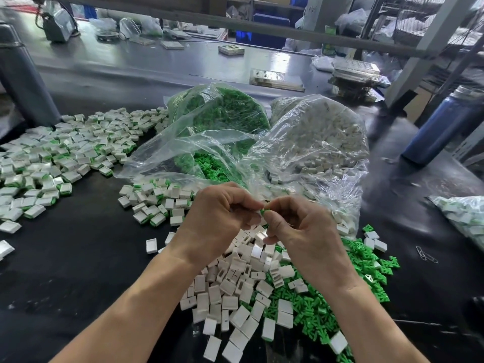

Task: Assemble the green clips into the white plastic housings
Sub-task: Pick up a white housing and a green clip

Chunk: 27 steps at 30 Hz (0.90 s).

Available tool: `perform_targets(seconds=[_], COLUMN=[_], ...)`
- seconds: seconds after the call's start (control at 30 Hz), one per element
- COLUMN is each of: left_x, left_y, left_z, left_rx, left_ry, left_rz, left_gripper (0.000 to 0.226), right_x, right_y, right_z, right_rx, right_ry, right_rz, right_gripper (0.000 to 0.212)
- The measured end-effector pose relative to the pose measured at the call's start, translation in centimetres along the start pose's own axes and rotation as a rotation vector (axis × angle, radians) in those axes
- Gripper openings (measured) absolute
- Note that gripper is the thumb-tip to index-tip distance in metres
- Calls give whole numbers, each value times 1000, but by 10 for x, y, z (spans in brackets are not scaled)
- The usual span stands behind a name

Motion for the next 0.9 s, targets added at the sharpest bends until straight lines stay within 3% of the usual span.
perform_targets(seconds=[0.2, 0.43, 0.63, 0.9], left_x=[1, -2, 3, 6], left_y=[2, -1, -5, -27], left_z=[2, 0, -1, 4], left_rx=[28, 81, 83, -31], left_ry=[-13, 20, -34, 9], left_rz=[-25, 87, -3, 99], left_gripper=[24, 19, 16, 7], right_x=[-2, 2, 6, 2], right_y=[-5, 0, -14, -22], right_z=[1, 0, 2, 5], right_rx=[53, 173, 72, 149], right_ry=[-15, -107, -231, -333], right_rz=[-25, -416, -402, -466], right_gripper=[10, 12, 63, 67])
Point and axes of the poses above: each hand's wrist, its own z-axis away from the middle knuckle, its own y-axis out of the back of the hand, x = y × z, the point moved 6 cm from there along -z, towards the middle knuckle, and after that the axes turned 2 degrees about -z, right-handed, at the moved point
